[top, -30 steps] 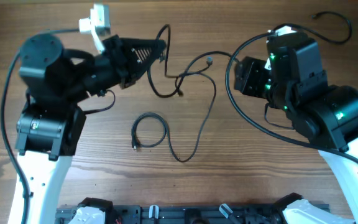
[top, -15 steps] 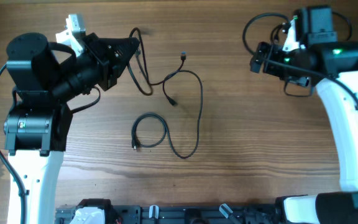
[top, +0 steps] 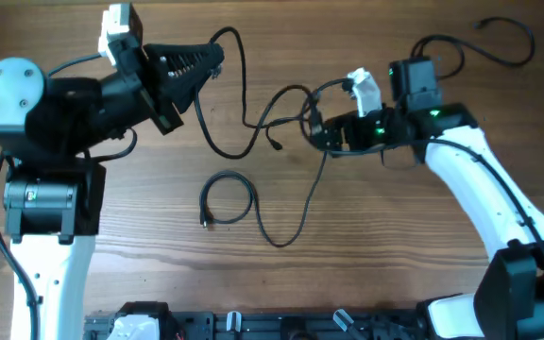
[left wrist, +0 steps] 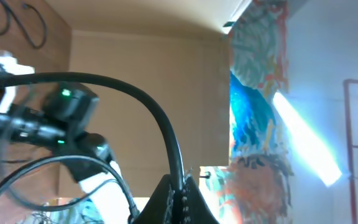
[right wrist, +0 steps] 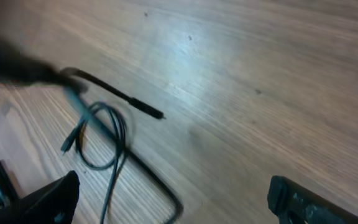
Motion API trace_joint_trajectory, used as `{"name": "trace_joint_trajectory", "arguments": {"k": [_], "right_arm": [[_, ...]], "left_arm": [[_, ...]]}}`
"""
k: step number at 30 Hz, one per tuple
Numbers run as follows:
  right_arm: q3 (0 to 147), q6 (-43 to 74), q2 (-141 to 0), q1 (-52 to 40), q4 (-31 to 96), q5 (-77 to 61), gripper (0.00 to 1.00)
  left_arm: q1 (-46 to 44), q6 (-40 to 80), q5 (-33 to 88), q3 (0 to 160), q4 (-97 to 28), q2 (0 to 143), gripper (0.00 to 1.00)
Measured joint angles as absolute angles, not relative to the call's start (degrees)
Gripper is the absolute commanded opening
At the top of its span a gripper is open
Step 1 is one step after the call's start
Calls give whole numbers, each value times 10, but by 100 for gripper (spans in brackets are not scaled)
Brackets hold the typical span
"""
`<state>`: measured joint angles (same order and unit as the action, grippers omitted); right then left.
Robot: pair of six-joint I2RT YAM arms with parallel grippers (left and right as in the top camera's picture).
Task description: Untangle cables
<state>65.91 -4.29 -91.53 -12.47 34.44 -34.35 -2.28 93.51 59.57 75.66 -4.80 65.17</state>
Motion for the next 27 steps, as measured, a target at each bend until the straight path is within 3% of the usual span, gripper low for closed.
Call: {"name": "trace_joint_trajectory", "arguments": {"k": [2, 3, 4, 7, 9, 16, 19, 23, 27], "right_arm": [[640, -27, -915, -139, 296, -344, 99], [633, -10, -915, -144, 276, -336, 90], [630, 9, -915, -148, 269, -321, 69], [630, 49, -915, -149, 265, -293, 35], [630, 65, -915, -149, 265, -282, 4], [630, 160, -917, -149, 269, -193, 4], [630, 244, -879, -137, 305, -64, 4], [630, 349, -787, -100, 378, 86, 4], [632, 375, -771, -65, 412, 130, 4]], "left_arm": [[-23, 955, 599, 757, -42, 641, 4], [-23, 964, 600, 757, -38, 635, 4], [-23, 968, 600, 757, -37, 628, 4], [-23, 973, 601, 757, -36, 616, 4], [-23, 976, 601, 757, -36, 615, 4], [-23, 976, 601, 757, -37, 615, 4], [-22, 976, 601, 757, -44, 615, 4], [20, 916, 546, 761, -207, 616, 4], [56, 837, 428, 759, -335, 621, 4]]}}
